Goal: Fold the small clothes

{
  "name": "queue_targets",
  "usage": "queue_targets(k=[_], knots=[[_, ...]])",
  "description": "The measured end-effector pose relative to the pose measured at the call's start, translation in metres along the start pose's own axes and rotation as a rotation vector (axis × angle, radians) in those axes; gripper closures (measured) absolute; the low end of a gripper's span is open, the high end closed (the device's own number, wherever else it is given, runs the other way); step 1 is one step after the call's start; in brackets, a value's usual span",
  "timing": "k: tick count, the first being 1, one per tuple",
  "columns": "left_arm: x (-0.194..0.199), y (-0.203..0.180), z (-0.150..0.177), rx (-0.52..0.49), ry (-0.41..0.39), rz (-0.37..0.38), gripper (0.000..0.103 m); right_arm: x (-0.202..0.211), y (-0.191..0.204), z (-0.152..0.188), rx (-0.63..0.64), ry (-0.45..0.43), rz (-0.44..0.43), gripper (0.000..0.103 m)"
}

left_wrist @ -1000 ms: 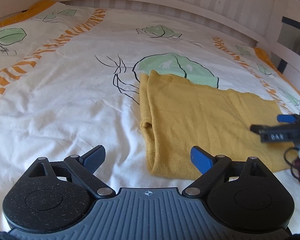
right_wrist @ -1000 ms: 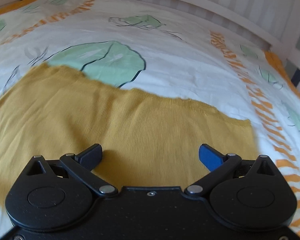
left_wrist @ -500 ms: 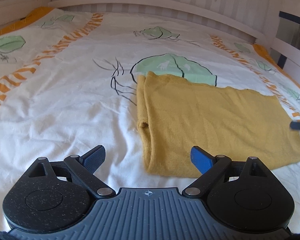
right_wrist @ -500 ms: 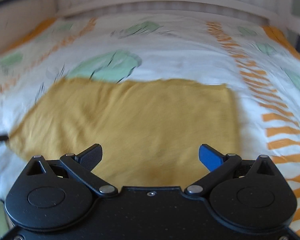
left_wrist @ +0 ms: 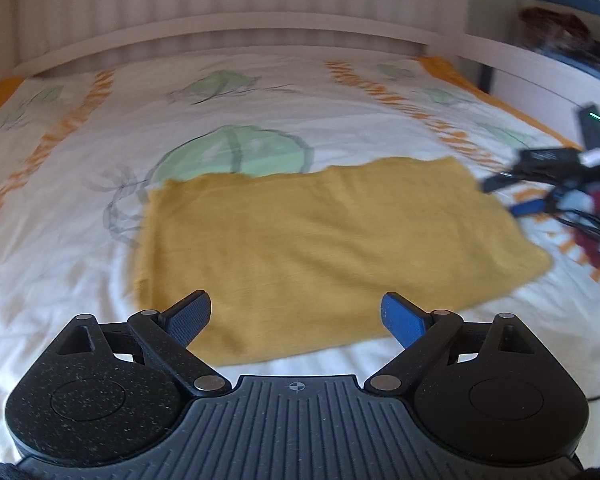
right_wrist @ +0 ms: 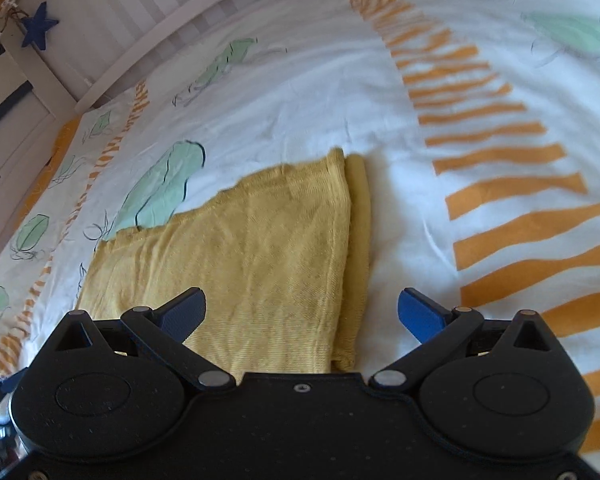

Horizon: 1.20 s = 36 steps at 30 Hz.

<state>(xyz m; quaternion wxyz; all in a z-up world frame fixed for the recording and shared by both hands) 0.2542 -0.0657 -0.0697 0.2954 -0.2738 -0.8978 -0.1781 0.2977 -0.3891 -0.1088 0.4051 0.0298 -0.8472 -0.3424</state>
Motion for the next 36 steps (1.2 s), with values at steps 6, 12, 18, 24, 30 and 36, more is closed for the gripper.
queue_targets(k=[6, 12, 18, 24, 30, 36], knots=[[-0.013, -0.088, -0.025, -0.179, -0.037, 0.092, 0.01, -0.011, -0.004, -0.006, -0.029, 0.038, -0.066, 0.0], [-0.033, -0.154, -0.034, -0.236, -0.039, 0.16, 0.018, -0.012, -0.005, -0.011, -0.029, 0.095, -0.109, 0.0], [-0.07, -0.183, -0.024, -0.28, 0.058, 0.19, 0.038, -0.01, -0.007, -0.013, -0.032, 0.124, -0.144, 0.0], [-0.088, -0.195, -0.028, -0.278, 0.07, 0.172, 0.039, -0.013, -0.006, -0.017, -0.016, 0.156, -0.167, 0.0], [-0.101, -0.204, -0.042, -0.269, 0.06, 0.149, 0.039, -0.018, -0.004, -0.022, -0.034, 0.166, -0.201, 0.0], [-0.112, -0.212, -0.05, -0.223, 0.05, 0.142, 0.039, -0.025, 0.0, -0.026, -0.053, 0.17, -0.223, 0.008]])
Point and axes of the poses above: each gripper's, at about its wrist camera, not at the fingertips, and x roughly against the way its jaws point, y to its left, z to its underside, the point moved 9 cm from there along -x, roughly the way its jaws point, and after that the axes turned 11 degrees about -x, right-handed, at the moved point
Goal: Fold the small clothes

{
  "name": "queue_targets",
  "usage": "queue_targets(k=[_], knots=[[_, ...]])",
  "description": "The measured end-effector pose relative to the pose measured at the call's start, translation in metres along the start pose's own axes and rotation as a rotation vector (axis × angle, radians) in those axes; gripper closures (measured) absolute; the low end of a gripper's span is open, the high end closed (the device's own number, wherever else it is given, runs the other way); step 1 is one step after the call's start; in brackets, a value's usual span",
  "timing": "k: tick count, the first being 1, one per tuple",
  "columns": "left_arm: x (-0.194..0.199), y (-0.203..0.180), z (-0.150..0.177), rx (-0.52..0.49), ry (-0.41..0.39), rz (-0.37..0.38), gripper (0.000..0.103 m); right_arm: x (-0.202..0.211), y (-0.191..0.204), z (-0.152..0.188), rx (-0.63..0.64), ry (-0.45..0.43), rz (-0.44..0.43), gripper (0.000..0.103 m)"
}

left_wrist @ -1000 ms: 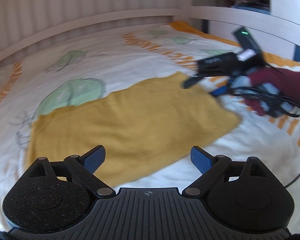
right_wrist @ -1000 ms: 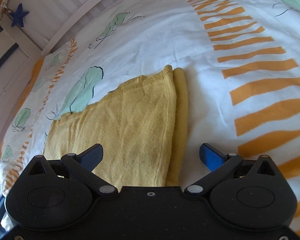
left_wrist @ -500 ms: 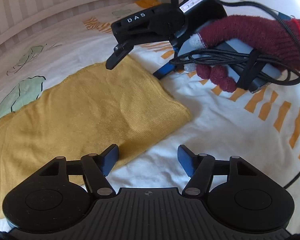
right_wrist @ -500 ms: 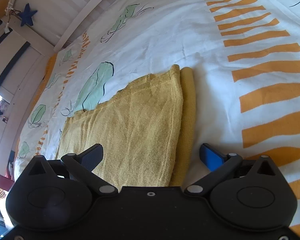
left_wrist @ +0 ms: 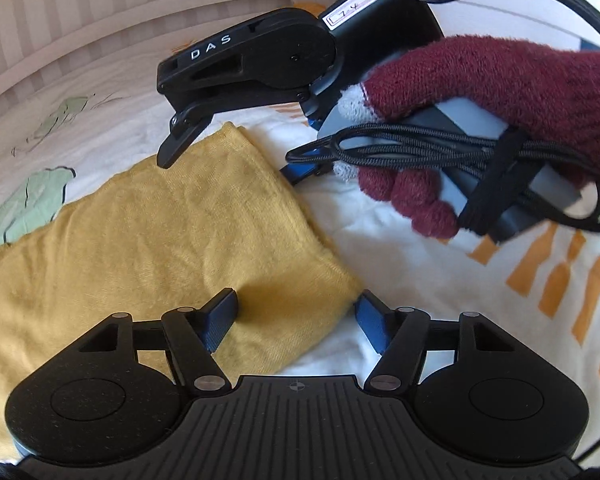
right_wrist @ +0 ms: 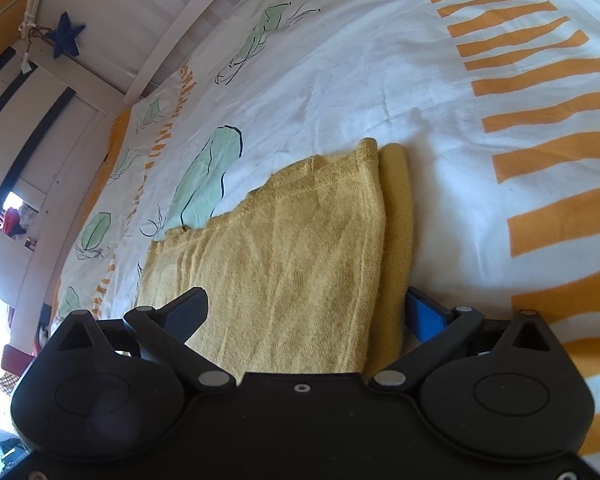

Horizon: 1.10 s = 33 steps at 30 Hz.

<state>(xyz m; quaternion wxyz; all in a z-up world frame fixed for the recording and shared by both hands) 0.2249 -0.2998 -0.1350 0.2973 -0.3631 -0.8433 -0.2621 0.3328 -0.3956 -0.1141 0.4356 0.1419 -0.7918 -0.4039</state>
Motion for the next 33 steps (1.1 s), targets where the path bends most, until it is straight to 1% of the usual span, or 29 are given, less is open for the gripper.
queue_targets(k=[1, 2, 3, 4, 5, 6, 8, 10, 13, 16, 19, 21, 23, 26, 33], knots=[[0.001, 0.001, 0.0, 0.018, -0.005, 0.006, 0.039, -0.001, 0.0, -0.001, 0.001, 0.0, 0.004, 0.011], [0.001, 0.001, -0.001, 0.035, -0.021, 0.018, 0.045, -0.001, -0.001, -0.001, 0.001, 0.001, 0.01, 0.021], [0.003, 0.002, -0.002, 0.055, -0.044, 0.039, 0.064, -0.001, -0.002, -0.002, 0.002, 0.002, 0.02, 0.033], [0.005, 0.004, -0.003, 0.078, -0.062, 0.052, 0.073, 0.0, -0.004, -0.002, 0.003, 0.002, 0.038, 0.041], [0.006, 0.007, -0.003, 0.1, -0.07, 0.05, 0.087, 0.0, -0.006, -0.003, -0.002, 0.0, 0.057, 0.057], [0.009, 0.011, -0.003, 0.122, -0.081, 0.049, 0.089, 0.001, -0.009, -0.004, -0.01, 0.001, 0.072, 0.074], [0.017, 0.018, -0.002, 0.168, -0.109, 0.071, 0.09, 0.005, -0.008, -0.003, -0.017, -0.004, 0.073, 0.074], [0.027, 0.026, -0.002, 0.19, -0.139, 0.071, 0.09, 0.008, -0.001, -0.002, 0.015, -0.018, 0.089, 0.075], [0.046, 0.04, 0.0, 0.232, -0.179, 0.066, 0.09, 0.011, 0.013, -0.003, 0.022, -0.035, 0.107, 0.075], [0.065, 0.059, 0.0, 0.297, -0.213, 0.068, 0.09, 0.013, 0.034, -0.004, 0.038, -0.052, 0.113, 0.076], [0.085, 0.079, 0.005, 0.346, -0.244, 0.054, 0.09, 0.011, 0.061, -0.004, 0.065, -0.061, 0.118, 0.076], [0.095, 0.097, 0.008, 0.384, -0.265, 0.042, 0.094, 0.006, 0.08, -0.003, 0.089, -0.061, 0.126, 0.077], [0.107, 0.113, 0.013, 0.417, -0.282, 0.027, 0.094, -0.001, 0.1, -0.001, 0.113, -0.063, 0.137, 0.077], [0.123, 0.137, 0.022, 0.456, -0.301, -0.002, 0.094, -0.014, 0.13, 0.004, 0.14, -0.062, 0.132, 0.077], [0.155, 0.195, 0.06, 0.543, -0.316, -0.084, 0.094, -0.061, 0.197, 0.028, 0.211, -0.018, 0.103, 0.077]])
Point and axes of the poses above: each gripper's, at about its wrist camera, not at the fingertips, and x roughly against the way its jaws point, y to its left, z to its underside, the point moved 9 cm from there along -x, roughly the way its jaws point, and after that the axes turned 11 degrees about -x, right-handed, at the moved point
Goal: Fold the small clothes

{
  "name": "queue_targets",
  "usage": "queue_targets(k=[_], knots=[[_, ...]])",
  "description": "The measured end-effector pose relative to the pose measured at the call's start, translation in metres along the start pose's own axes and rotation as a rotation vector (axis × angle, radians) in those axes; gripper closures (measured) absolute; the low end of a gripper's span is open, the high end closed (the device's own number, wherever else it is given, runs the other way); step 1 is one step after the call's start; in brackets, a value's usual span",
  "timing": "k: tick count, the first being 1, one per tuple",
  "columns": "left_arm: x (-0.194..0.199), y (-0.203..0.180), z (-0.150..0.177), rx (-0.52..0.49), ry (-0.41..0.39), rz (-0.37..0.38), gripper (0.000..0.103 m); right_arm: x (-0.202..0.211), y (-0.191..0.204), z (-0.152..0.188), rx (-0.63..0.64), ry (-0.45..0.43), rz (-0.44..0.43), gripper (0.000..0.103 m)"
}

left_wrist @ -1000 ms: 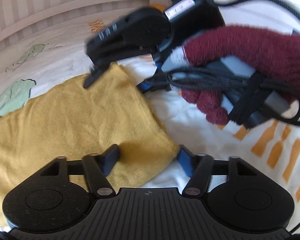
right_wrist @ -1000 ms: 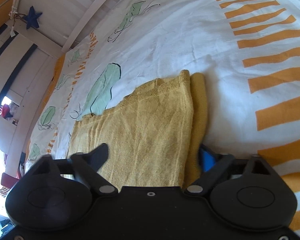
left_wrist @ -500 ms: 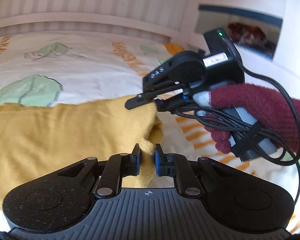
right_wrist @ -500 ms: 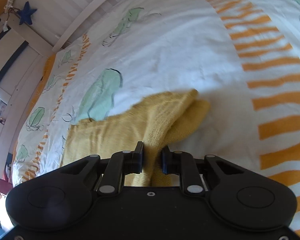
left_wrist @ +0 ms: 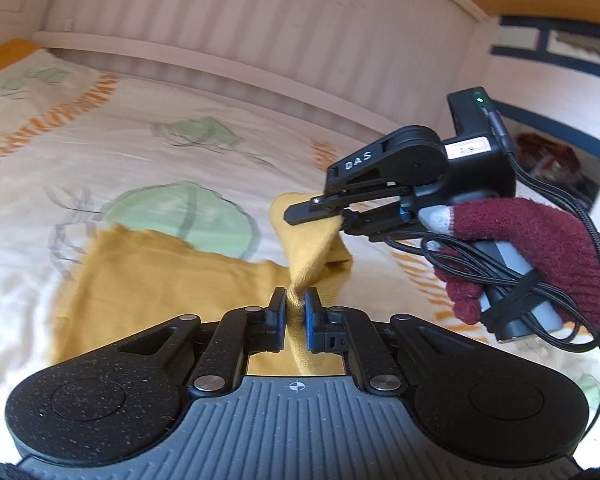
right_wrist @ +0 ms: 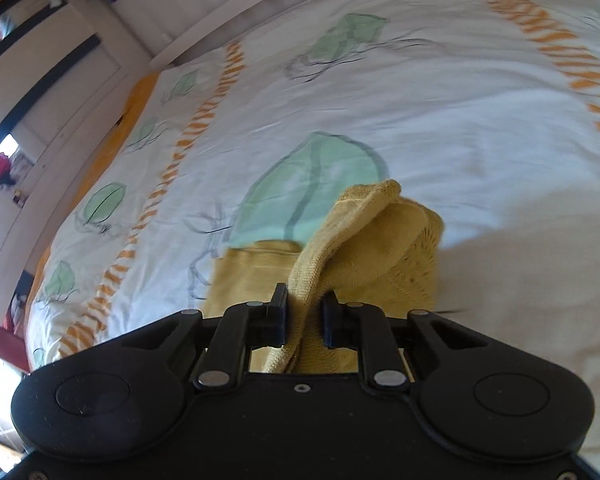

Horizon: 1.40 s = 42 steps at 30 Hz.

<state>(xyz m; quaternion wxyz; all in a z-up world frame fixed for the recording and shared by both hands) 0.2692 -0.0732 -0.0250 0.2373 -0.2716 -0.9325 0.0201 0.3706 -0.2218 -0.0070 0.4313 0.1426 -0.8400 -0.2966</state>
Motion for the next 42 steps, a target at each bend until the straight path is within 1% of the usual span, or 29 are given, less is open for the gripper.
queue_targets(k=[5, 11, 13, 14, 15, 16, 18, 19, 21, 24, 28, 29, 30, 31, 34, 36, 38, 40, 42], knots=[[0.013, 0.047, 0.004, 0.047, -0.001, -0.067, 0.094, -0.036, 0.044, 0.016, 0.036, 0.032, -0.028, 0.077], [0.022, 0.092, 0.017, 0.104, 0.022, -0.12, 0.094, -0.086, 0.073, 0.038, 0.063, 0.088, -0.016, 0.078], [0.021, 0.104, 0.024, 0.13, 0.038, -0.129, 0.094, -0.099, 0.078, 0.046, 0.083, 0.102, 0.014, 0.078], [0.021, 0.111, 0.028, 0.146, 0.048, -0.13, 0.094, -0.106, 0.081, 0.049, 0.096, 0.107, 0.033, 0.077], [0.023, 0.117, 0.032, 0.162, 0.06, -0.131, 0.094, -0.112, 0.083, 0.052, 0.106, 0.113, 0.04, 0.074], [0.02, 0.122, 0.037, 0.175, 0.077, -0.13, 0.094, -0.118, 0.085, 0.055, 0.102, 0.115, 0.034, 0.071], [0.019, 0.132, 0.045, 0.204, 0.104, -0.141, 0.094, -0.123, 0.087, 0.055, 0.065, 0.103, -0.011, 0.069], [0.02, 0.137, 0.05, 0.217, 0.121, -0.141, 0.094, -0.122, 0.088, 0.054, 0.047, 0.089, -0.036, 0.068], [0.024, 0.144, 0.059, 0.238, 0.143, -0.147, 0.092, -0.117, 0.09, 0.052, 0.04, 0.065, -0.065, 0.06], [0.028, 0.153, 0.063, 0.242, 0.148, -0.164, 0.093, -0.102, 0.088, 0.047, 0.062, 0.03, -0.064, 0.06], [0.041, 0.158, 0.059, 0.241, 0.132, -0.197, 0.091, -0.077, 0.072, 0.049, 0.073, 0.0, -0.046, 0.06], [0.041, 0.158, 0.056, 0.241, 0.126, -0.2, 0.085, -0.071, 0.068, 0.052, 0.086, -0.004, -0.031, 0.06], [0.042, 0.159, 0.052, 0.236, 0.118, -0.2, 0.077, -0.065, 0.061, 0.057, 0.097, -0.006, -0.019, 0.06], [0.04, 0.16, 0.048, 0.225, 0.111, -0.191, 0.075, -0.06, 0.055, 0.062, 0.106, -0.007, -0.007, 0.06], [0.033, 0.151, 0.035, 0.175, 0.108, -0.152, 0.073, -0.048, 0.037, 0.077, 0.132, -0.019, 0.034, 0.06], [0.022, 0.141, 0.03, 0.125, 0.123, -0.114, 0.064, -0.041, 0.028, 0.087, 0.149, -0.034, 0.054, 0.06], [0.01, 0.131, 0.031, 0.083, 0.155, -0.09, 0.061, -0.036, 0.02, 0.095, 0.158, -0.044, 0.066, 0.06], [-0.003, 0.125, 0.037, 0.06, 0.192, -0.094, 0.061, -0.033, 0.014, 0.103, 0.163, -0.052, 0.075, 0.06], [-0.013, 0.129, 0.043, 0.065, 0.219, -0.107, 0.061, -0.029, 0.01, 0.11, 0.175, -0.063, 0.082, 0.06]])
Point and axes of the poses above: each gripper's, at about its wrist camera, not at the fingertips, and x roughly against the way its jaws point, y to its left, z to its underside, the point moved 9 cm from there along -x, roughly the way its jaws point, and after that the axes turned 11 degrees about -x, right-handed, at the moved point
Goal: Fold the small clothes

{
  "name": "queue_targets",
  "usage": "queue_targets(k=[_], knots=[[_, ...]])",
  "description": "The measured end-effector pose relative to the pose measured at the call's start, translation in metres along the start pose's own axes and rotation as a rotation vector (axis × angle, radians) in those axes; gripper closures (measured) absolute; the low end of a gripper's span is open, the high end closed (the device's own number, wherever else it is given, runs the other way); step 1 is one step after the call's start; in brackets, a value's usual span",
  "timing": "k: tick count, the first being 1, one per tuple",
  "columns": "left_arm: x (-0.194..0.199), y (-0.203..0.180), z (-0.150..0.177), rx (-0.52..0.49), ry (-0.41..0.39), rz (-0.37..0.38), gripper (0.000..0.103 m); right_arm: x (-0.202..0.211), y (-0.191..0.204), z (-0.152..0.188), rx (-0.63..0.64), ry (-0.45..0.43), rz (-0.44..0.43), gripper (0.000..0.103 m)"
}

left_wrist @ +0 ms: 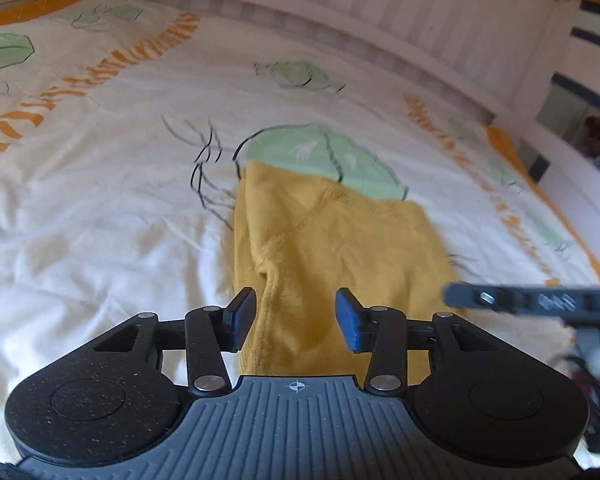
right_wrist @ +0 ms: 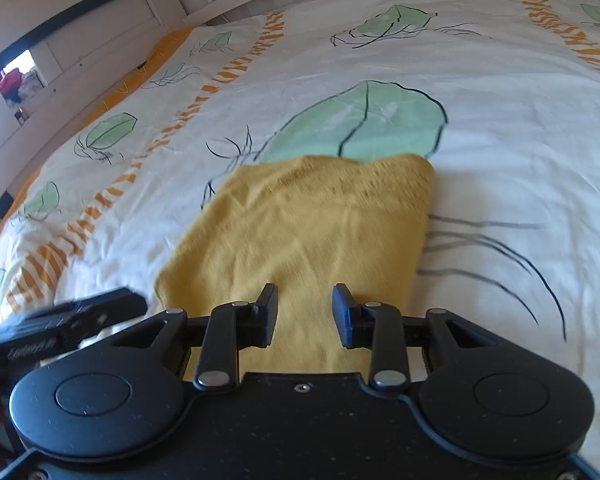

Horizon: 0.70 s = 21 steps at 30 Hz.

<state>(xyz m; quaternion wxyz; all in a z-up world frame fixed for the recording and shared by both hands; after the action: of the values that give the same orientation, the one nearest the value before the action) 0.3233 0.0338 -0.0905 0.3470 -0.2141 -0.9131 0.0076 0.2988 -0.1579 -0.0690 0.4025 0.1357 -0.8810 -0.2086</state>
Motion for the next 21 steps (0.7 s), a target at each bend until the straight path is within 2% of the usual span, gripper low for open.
queue_targets(k=[5, 8, 10, 12, 17, 19, 21], knots=[[-0.02, 0.009, 0.003, 0.054, 0.068, 0.02, 0.062, 0.007, -0.004, 0.018, 0.055, -0.01, 0.013, 0.06], [-0.02, 0.007, -0.001, 0.021, 0.061, 0.042, 0.097, 0.01, -0.005, 0.028, 0.088, -0.015, 0.022, 0.056], [-0.017, 0.017, -0.001, 0.036, 0.069, -0.01, 0.097, 0.01, -0.006, 0.031, 0.11, -0.016, 0.029, 0.056], [-0.019, 0.028, 0.002, 0.075, 0.092, -0.016, 0.097, 0.008, -0.007, 0.035, 0.134, -0.008, 0.048, 0.056], [-0.017, 0.027, 0.007, 0.05, 0.122, -0.016, 0.092, 0.003, -0.022, 0.05, 0.144, 0.037, 0.11, 0.054], [-0.009, 0.031, 0.006, 0.084, 0.111, -0.005, 0.078, 0.007, -0.028, 0.051, 0.107, 0.038, 0.091, 0.054], [0.001, 0.038, 0.005, 0.134, 0.079, 0.013, 0.058, 0.013, -0.032, 0.048, 0.091, 0.035, 0.083, 0.049]])
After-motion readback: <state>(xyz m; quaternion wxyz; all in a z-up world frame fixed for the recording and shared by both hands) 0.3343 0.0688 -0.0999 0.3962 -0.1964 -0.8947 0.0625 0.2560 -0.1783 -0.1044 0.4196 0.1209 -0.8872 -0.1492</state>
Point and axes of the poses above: each gripper's, at about its wrist camera, not at the fingertips, and x roughly against the way its jaws point, y to its left, z to its underside, the point moved 9 cm from there along -x, roughly the way its jaws point, and after that the axes turned 11 degrees about -x, right-handed, at the moved point
